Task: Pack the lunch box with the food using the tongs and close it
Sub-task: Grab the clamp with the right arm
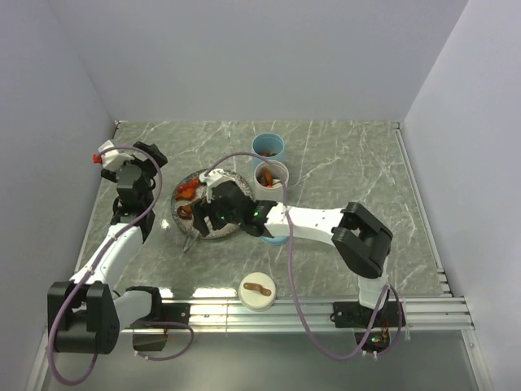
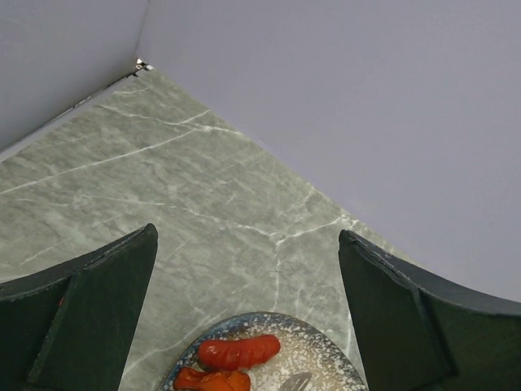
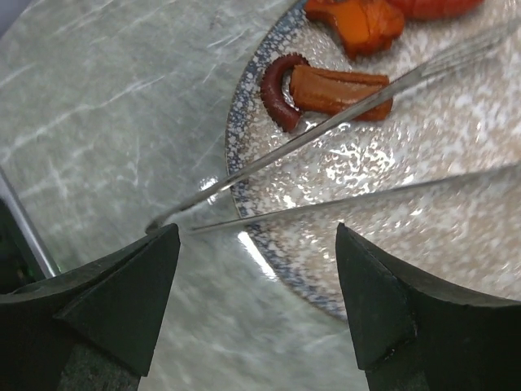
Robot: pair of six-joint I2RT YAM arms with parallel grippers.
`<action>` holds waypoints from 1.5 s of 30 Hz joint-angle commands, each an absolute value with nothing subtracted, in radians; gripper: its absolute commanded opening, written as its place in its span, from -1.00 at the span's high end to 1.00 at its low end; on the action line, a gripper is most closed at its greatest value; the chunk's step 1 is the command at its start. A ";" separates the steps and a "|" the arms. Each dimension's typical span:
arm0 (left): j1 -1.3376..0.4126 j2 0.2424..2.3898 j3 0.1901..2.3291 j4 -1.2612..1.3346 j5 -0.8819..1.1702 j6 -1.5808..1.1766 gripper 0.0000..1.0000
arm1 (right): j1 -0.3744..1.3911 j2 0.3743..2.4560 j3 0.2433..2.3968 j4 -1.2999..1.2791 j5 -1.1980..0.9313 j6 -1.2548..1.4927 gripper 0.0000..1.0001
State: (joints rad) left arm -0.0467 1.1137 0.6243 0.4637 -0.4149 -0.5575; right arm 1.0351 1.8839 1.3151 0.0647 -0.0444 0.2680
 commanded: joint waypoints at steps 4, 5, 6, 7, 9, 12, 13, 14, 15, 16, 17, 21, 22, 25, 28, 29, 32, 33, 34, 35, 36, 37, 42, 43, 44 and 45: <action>-0.035 1.074 0.646 0.425 -0.339 -0.598 -0.99 | 1.112 1.939 1.439 -0.050 0.305 0.566 -0.67; -0.034 1.066 0.644 0.422 -0.336 -0.601 -0.99 | 1.120 1.948 1.450 -0.079 0.346 0.613 -0.68; -0.034 1.059 0.641 0.414 -0.334 -0.604 -0.99 | 1.126 1.959 1.486 -0.101 0.372 0.639 -0.68; -0.034 1.039 0.640 0.410 -0.336 -0.603 -0.99 | 1.127 1.989 1.509 -0.126 0.400 0.665 -0.67; -0.032 1.017 0.634 0.397 -0.345 -0.598 -0.99 | 1.137 2.023 1.580 -0.193 0.410 0.735 -0.66; -0.031 0.979 0.621 0.380 -0.344 -0.598 -0.99 | 1.150 2.088 1.638 -0.195 0.391 0.756 -0.65; -0.031 0.960 0.617 0.380 -0.342 -0.598 -0.99 | 1.154 2.103 1.655 -0.195 0.394 0.759 -0.66; -0.031 0.951 0.614 0.377 -0.341 -0.600 -0.99 | 1.158 2.118 1.678 -0.218 0.397 0.767 -0.65; -0.031 0.945 0.609 0.371 -0.342 -0.598 -0.99 | 1.160 2.135 1.731 -0.238 0.397 0.772 -0.66; -0.031 0.931 0.609 0.367 -0.342 -0.597 -0.99 | 1.160 2.166 1.753 -0.261 0.399 0.778 -0.66; -0.031 0.925 0.611 0.351 -0.342 -0.597 -0.99 | 1.160 2.177 1.770 -0.299 0.397 0.793 -0.65; -0.031 0.907 0.615 0.334 -0.321 -0.592 -0.99 | 1.160 2.171 1.737 -0.316 0.399 0.819 -0.66; -0.031 0.908 0.617 0.330 -0.318 -0.591 -0.99 | 1.160 2.157 1.724 -0.319 0.403 0.836 -0.65; -0.031 0.907 0.614 0.325 -0.319 -0.594 -0.99 | 1.164 2.128 1.674 -0.325 0.399 0.859 -0.65; -0.031 0.904 0.609 0.328 -0.321 -0.594 -0.99 | 1.177 2.128 1.660 -0.343 0.417 0.862 -0.66; -0.031 0.902 0.609 0.328 -0.321 -0.594 -0.99 | 1.177 2.138 1.681 -0.354 0.417 0.865 -0.66; -0.031 0.897 0.607 0.327 -0.325 -0.592 -0.99 | 1.175 2.195 1.738 -0.380 0.393 0.864 -0.65; -0.031 0.893 0.606 0.327 -0.328 -0.592 -0.99 | 1.177 2.219 1.752 -0.387 0.397 0.862 -0.65; -0.031 0.891 0.604 0.328 -0.330 -0.591 -0.99 | 1.175 2.227 1.762 -0.387 0.403 0.851 -0.65; -0.031 0.888 0.603 0.330 -0.336 -0.591 -0.99 | 1.175 2.233 1.773 -0.387 0.411 0.848 -0.65; -0.031 0.885 0.601 0.328 -0.339 -0.591 -0.99 | 1.175 2.238 1.781 -0.384 0.420 0.847 -0.65; -0.031 0.884 0.601 0.328 -0.339 -0.589 -0.99 | 1.174 2.237 1.781 -0.374 0.435 0.842 -0.64; -0.031 0.879 0.598 0.327 -0.341 -0.586 -0.99 | 1.160 2.250 1.801 -0.396 0.479 0.853 -0.65; -0.031 0.876 0.598 0.327 -0.341 -0.586 -0.99 | 1.157 2.252 1.802 -0.405 0.479 0.864 -0.65; -0.031 0.873 0.595 0.328 -0.339 -0.586 -0.99 | 1.154 2.252 1.796 -0.400 0.479 0.867 -0.64; -0.031 0.868 0.594 0.331 -0.341 -0.586 -0.99 | 1.151 2.247 1.790 -0.394 0.479 0.868 -0.64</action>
